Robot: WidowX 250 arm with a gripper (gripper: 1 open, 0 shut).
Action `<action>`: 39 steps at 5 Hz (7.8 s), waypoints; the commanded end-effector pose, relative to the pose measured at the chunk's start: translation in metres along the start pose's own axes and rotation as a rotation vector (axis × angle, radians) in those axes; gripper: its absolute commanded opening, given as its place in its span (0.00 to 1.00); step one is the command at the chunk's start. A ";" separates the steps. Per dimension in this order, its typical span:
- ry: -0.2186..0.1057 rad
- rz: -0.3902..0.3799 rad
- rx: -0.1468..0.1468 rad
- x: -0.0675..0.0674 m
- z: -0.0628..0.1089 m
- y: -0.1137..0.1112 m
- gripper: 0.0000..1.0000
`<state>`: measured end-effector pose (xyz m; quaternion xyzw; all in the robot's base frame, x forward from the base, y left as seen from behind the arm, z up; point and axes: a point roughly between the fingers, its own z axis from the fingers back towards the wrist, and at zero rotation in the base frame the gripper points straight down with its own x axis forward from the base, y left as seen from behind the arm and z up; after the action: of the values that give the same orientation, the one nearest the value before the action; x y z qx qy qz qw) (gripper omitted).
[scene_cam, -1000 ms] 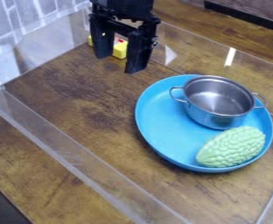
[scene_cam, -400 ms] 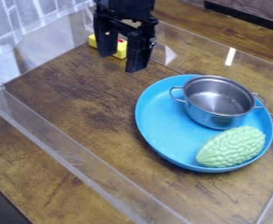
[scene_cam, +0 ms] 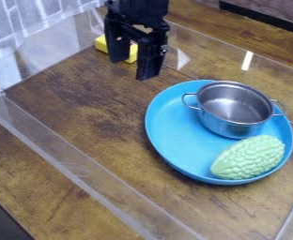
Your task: Put the yellow brick in the blue tray
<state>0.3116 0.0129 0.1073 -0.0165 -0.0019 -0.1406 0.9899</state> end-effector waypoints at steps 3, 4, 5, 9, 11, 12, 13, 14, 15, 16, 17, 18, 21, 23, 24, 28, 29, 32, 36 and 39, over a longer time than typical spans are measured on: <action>-0.085 -0.024 0.042 0.006 0.012 0.021 1.00; -0.090 -0.056 0.053 0.009 0.008 0.026 1.00; -0.096 -0.071 0.064 0.010 0.006 0.030 1.00; -0.152 -0.080 0.101 0.016 0.003 0.048 1.00; -0.168 -0.103 0.107 0.021 0.004 0.066 1.00; -0.177 -0.118 0.112 0.024 0.003 0.076 1.00; -0.179 -0.125 0.117 0.026 0.002 0.082 1.00; -0.177 -0.134 0.121 0.030 -0.001 0.087 1.00; -0.171 -0.136 0.125 0.028 -0.002 0.091 0.00; -0.164 -0.129 0.127 0.025 -0.004 0.097 0.00; -0.170 -0.124 0.121 0.025 -0.008 0.099 1.00; -0.174 -0.119 0.116 0.023 -0.013 0.101 1.00; -0.166 -0.123 0.114 0.014 -0.017 0.110 1.00; -0.159 -0.163 0.126 0.011 -0.019 0.128 1.00; -0.159 -0.198 0.138 0.014 -0.020 0.138 1.00; -0.171 -0.385 0.165 0.045 -0.034 0.164 1.00; -0.175 -0.407 0.171 0.051 -0.039 0.167 1.00; -0.222 -0.574 0.201 0.085 -0.042 0.177 1.00; -0.271 -0.803 0.191 0.091 -0.063 0.169 1.00; -0.279 -0.906 0.188 0.088 -0.082 0.161 0.00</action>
<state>0.4390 0.1426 0.0228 0.0522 -0.1552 -0.5437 0.8231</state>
